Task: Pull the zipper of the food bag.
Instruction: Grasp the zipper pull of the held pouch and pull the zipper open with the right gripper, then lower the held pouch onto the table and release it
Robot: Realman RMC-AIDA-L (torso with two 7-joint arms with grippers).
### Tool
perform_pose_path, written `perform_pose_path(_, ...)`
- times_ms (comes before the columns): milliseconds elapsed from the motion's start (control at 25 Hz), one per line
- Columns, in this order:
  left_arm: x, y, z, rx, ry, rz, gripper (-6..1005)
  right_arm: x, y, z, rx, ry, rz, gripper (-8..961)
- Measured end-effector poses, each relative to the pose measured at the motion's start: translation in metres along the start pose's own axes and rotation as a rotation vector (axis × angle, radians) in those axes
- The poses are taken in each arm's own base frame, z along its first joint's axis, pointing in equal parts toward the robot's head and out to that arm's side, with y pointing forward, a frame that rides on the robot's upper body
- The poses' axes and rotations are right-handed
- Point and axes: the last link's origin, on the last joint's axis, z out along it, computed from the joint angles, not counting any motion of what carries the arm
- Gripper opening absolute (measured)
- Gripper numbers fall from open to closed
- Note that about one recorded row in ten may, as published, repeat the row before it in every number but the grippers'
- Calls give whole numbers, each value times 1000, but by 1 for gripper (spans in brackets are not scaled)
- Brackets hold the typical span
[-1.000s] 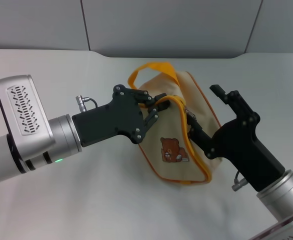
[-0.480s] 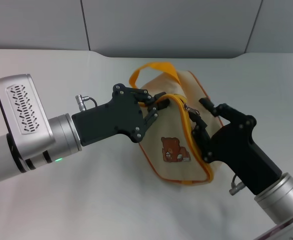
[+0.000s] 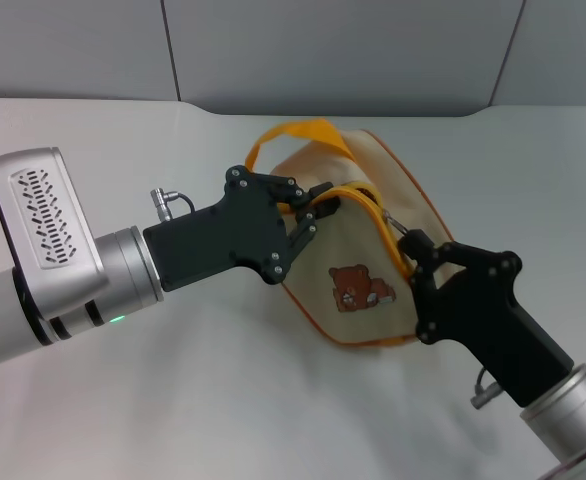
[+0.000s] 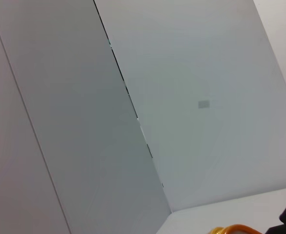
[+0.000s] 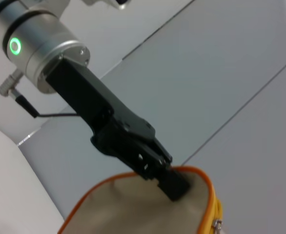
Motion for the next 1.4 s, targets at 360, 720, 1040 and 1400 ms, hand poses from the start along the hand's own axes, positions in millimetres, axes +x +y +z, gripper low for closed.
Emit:
perform_pose_path(360, 0, -3, 0, 16, 0, 3, 135, 25, 11, -60, -13, 206, 69, -1)
perform_pose_path(720, -3, 2, -4, 42, -1, -30, 163, 27, -6, -83, 99, 212, 146, 56)
perform_pose_path(1040, -9, 14, -11, 63, -4, -142, 187, 13, -32, -79, 169, 2, 410, 107)
perform_pose_path(1400, -23, 40, -38, 232, 21, -436, 215, 17, -78, -74, -275, -205, 880, 303)
